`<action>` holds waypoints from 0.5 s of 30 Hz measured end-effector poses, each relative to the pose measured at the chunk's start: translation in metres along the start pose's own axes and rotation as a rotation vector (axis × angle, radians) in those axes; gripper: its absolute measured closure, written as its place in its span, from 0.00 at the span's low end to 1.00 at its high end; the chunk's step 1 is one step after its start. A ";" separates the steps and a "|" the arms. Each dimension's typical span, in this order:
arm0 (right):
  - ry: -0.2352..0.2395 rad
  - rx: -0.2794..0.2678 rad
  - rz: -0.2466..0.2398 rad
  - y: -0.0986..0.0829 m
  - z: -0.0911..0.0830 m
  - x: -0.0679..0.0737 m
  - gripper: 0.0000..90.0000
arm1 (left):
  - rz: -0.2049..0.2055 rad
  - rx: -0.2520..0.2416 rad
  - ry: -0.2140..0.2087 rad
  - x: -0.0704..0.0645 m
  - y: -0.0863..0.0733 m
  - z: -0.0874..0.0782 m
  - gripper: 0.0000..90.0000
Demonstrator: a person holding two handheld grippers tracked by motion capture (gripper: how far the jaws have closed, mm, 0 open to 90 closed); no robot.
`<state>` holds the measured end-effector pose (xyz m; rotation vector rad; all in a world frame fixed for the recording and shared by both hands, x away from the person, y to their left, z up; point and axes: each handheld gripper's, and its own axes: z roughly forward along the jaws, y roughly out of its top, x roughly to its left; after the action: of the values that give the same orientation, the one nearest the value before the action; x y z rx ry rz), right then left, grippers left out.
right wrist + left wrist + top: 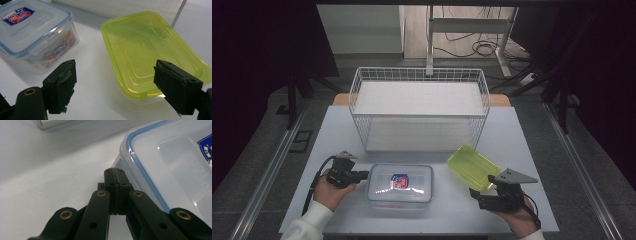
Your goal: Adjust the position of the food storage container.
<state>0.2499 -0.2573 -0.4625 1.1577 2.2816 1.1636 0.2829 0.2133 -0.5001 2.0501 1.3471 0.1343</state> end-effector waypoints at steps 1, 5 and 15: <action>0.006 -0.007 0.003 0.002 -0.001 0.001 0.20 | -0.008 -0.021 -0.015 0.001 0.000 -0.004 1.00; 0.026 -0.016 0.014 0.004 -0.001 0.005 0.20 | -0.020 -0.067 -0.028 0.004 -0.001 -0.014 0.97; 0.094 -0.042 0.050 0.018 0.002 0.020 0.20 | -0.086 -0.164 -0.101 0.000 -0.009 -0.042 0.28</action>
<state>0.2484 -0.2345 -0.4485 1.1745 2.2967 1.3044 0.2579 0.2360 -0.4729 1.8362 1.3155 0.0987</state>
